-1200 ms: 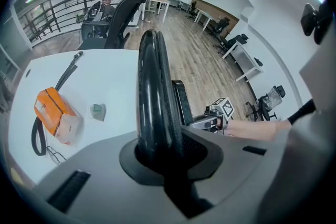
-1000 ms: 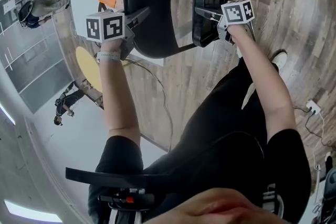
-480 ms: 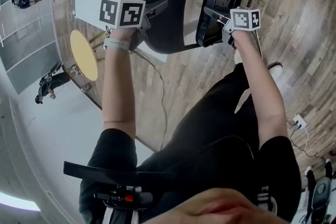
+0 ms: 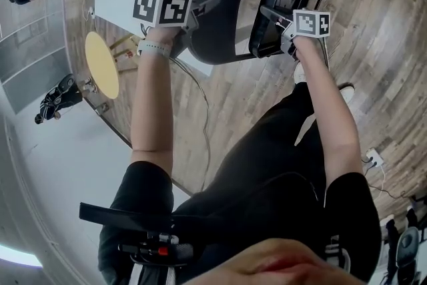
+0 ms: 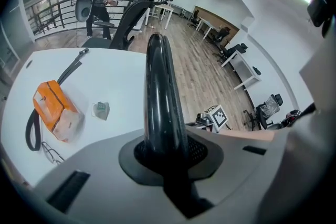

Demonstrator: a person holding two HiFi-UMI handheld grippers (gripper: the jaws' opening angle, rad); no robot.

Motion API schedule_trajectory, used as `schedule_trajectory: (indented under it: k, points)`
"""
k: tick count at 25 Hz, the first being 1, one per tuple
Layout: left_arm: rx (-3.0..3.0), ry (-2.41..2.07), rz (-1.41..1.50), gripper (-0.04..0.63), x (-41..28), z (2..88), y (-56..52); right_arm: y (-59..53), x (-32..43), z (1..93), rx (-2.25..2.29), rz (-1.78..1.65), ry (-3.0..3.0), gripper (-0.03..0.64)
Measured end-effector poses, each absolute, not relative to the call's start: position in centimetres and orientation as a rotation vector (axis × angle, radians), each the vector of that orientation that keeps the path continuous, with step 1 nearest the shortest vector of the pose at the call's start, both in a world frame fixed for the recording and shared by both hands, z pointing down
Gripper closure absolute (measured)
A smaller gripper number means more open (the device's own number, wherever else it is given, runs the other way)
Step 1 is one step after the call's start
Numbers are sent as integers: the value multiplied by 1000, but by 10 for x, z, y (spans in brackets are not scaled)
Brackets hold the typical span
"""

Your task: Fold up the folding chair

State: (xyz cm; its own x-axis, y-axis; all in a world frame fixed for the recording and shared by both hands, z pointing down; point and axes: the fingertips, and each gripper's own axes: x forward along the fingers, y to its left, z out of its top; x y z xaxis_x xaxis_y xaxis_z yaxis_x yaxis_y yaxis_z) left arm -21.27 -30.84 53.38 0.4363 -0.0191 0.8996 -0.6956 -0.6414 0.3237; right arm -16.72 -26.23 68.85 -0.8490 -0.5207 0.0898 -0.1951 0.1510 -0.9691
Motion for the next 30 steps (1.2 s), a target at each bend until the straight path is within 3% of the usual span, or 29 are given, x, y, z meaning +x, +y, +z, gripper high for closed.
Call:
schedule_trajectory:
  k: [10, 12, 15, 16, 21, 30]
  points:
    - [2033, -622, 1202, 536, -208, 531, -310, -268, -167, 687, -742, -1684, 2200, 572]
    - [2053, -658, 1141, 491, -211, 525, -316, -267, -166, 687, -774, -1670, 2209, 571]
    - [2081, -723, 1055, 364, -221, 513, -327, -267, -155, 689, -881, -1668, 2239, 466]
    - [2088, -740, 1039, 353, -225, 508, -329, -268, -147, 690, -936, -1659, 2253, 450]
    - [2147, -794, 1024, 336, -233, 496, -330, -268, -107, 676, -1132, -1595, 2323, 393]
    - [2216, -909, 822, 336, -255, 443, -334, -232, -83, 582, -1120, -1449, 2498, 393]
